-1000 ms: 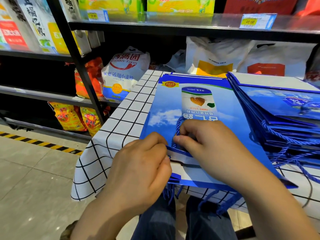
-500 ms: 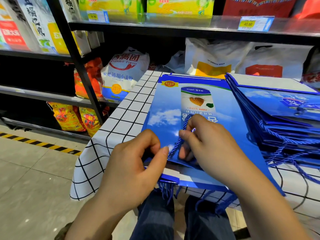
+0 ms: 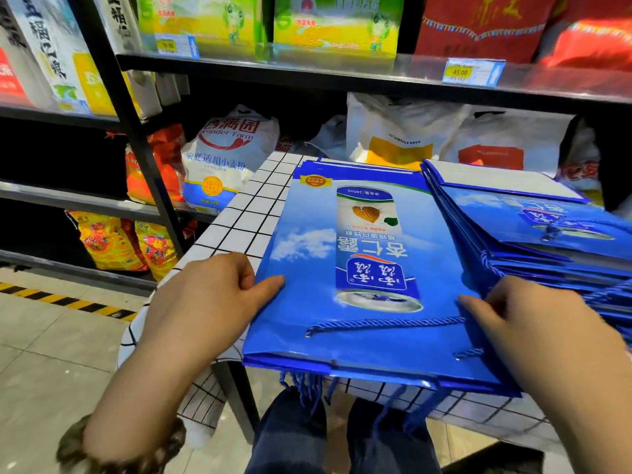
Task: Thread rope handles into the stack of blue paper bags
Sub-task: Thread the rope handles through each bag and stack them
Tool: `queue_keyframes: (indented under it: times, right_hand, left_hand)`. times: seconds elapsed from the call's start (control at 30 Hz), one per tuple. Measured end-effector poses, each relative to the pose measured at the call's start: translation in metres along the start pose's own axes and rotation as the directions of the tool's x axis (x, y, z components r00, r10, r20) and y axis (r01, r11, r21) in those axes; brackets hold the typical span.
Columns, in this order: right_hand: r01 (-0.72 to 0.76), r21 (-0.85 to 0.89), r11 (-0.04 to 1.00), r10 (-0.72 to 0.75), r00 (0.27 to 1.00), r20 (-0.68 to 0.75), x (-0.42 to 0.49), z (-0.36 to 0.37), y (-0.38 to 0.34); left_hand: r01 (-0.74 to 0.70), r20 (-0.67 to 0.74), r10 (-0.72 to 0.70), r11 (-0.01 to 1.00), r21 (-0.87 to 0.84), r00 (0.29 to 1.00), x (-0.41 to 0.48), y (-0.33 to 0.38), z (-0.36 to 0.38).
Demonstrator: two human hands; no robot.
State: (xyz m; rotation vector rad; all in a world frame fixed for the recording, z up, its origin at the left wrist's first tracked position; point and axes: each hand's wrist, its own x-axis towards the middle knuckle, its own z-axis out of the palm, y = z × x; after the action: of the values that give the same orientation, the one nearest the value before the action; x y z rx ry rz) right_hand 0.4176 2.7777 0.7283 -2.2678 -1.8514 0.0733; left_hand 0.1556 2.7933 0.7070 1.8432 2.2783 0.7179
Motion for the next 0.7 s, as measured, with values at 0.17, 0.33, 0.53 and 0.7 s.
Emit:
queue_keyframes:
  times: [0.17, 0.33, 0.53, 0.7]
  right_hand:
    - [-0.047, -0.031, 0.998, 0.049, 0.997, 0.059, -0.007, 0.001, 0.004]
    - [-0.101, 0.135, 0.986, 0.085, 0.99, 0.116, -0.003, 0.001, 0.005]
    - [0.0, 0.339, 0.941, -0.015, 0.999, 0.042, -0.004, -0.005, -0.003]
    - [0.068, 0.909, 0.411, -0.028, 0.998, -0.062, -0.009, -0.026, -0.009]
  left_hand:
    - [-0.188, -0.085, 0.205, 0.967, 0.173, 0.975, -0.005, 0.002, 0.0]
    - [-0.482, 0.112, 0.471, 0.87, 0.106, 0.875, -0.03, 0.035, -0.009]
    - [-0.588, 0.271, 0.541, 0.798, 0.133, 0.796, -0.065, 0.077, 0.017]
    - [-0.646, 0.006, 0.652, 0.75, 0.144, 0.758, -0.053, 0.085, 0.004]
